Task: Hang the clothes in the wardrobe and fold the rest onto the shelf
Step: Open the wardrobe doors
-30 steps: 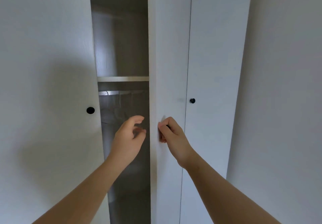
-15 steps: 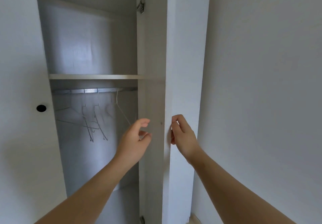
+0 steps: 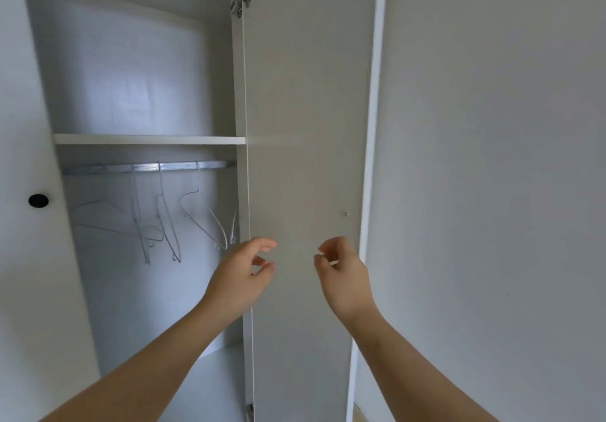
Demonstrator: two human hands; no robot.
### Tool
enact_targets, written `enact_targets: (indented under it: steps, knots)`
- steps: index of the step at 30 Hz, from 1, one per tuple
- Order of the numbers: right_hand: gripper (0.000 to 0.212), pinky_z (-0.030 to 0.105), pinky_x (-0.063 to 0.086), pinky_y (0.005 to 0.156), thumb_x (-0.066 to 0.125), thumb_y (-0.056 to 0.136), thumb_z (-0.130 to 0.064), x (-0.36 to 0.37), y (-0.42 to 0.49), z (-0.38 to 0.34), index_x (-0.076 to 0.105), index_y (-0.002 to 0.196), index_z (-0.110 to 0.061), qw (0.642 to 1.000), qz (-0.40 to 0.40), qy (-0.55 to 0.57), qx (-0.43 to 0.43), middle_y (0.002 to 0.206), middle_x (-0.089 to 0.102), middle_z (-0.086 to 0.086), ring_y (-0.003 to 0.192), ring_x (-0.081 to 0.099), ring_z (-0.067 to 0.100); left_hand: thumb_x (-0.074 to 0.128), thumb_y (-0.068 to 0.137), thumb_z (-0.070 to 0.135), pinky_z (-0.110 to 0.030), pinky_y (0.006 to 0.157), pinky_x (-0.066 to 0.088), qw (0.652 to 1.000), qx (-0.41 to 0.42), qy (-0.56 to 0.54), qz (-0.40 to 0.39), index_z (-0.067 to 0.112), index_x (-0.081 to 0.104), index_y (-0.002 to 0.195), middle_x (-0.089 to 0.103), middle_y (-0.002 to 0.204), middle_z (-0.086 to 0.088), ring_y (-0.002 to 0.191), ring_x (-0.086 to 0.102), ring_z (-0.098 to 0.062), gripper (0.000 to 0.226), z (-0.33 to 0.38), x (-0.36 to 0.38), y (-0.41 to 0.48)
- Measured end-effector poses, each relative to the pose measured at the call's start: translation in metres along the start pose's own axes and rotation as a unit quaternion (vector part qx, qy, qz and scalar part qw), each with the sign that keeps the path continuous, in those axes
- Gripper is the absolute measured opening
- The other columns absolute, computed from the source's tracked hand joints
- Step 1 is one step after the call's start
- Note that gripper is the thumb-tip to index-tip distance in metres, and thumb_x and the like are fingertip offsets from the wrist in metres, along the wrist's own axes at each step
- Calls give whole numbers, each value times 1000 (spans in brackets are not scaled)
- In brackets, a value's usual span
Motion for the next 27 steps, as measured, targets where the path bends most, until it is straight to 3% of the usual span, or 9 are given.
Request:
enact_targets:
  steps: [6, 10, 12, 15, 19, 22, 27]
  knots:
    - [12, 10, 39, 58, 45, 91, -12, 50, 13, -8, 52, 85, -21, 998, -59, 17, -8, 78, 54, -14, 70, 51, 4, 58, 87, 15, -18, 75, 45, 998, -19, 50, 39, 43, 56, 98, 56, 99, 26, 88, 57, 4, 30, -32, -40, 4]
    - [20, 4, 36, 50, 46, 89, -8, 109, 28, -28, 50, 76, -22, 994, -94, 40, -26, 69, 53, -13, 61, 48, 1, 60, 84, 11, -26, 76, 47, 991, -37, 78, 97, 53, 48, 92, 57, 92, 22, 81, 60, -2, 45, -63, -91, 10]
    - [24, 5, 36, 48, 47, 89, -8, 141, 34, -38, 48, 72, -25, 992, -111, 58, -31, 67, 52, -13, 59, 47, 2, 60, 84, 8, -26, 77, 48, 988, -45, 95, 112, 45, 52, 96, 57, 92, 19, 79, 61, -4, 39, -78, -118, 14]
    - [26, 10, 36, 48, 48, 90, -12, 198, 42, -54, 48, 68, -27, 985, -151, 77, -30, 65, 53, -12, 59, 50, 7, 60, 85, 8, -19, 71, 47, 979, -51, 137, 144, 34, 59, 97, 57, 93, 21, 76, 58, 5, 29, -104, -168, 20]
    - [23, 20, 42, 56, 47, 91, -13, 269, 50, -79, 50, 71, -25, 975, -193, 106, -29, 67, 55, -10, 65, 52, 13, 58, 85, 2, -30, 77, 48, 955, -49, 225, 186, 15, 67, 97, 60, 100, 1, 81, 59, -16, 20, -135, -235, 30]
    - [21, 23, 40, 56, 44, 91, -14, 320, 54, -95, 51, 74, -24, 967, -223, 121, -13, 68, 54, -8, 66, 52, 15, 56, 82, -3, -26, 71, 43, 924, -39, 322, 204, 9, 68, 101, 58, 104, -5, 77, 56, -22, 25, -158, -279, 42]
    - [15, 19, 40, 52, 43, 91, -16, 380, 64, -111, 52, 80, -21, 959, -252, 129, 6, 72, 57, -5, 62, 53, 14, 56, 85, 8, -28, 84, 42, 902, -78, 376, 198, 14, 52, 129, 45, 125, -8, 108, 50, -26, 45, -200, -317, 67]
Point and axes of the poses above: each hand's wrist, its own y-axis towards the middle knuckle, its own x-axis out of the palm, z = x × y, the point moved 3 cm from there along y, towards the middle knuckle
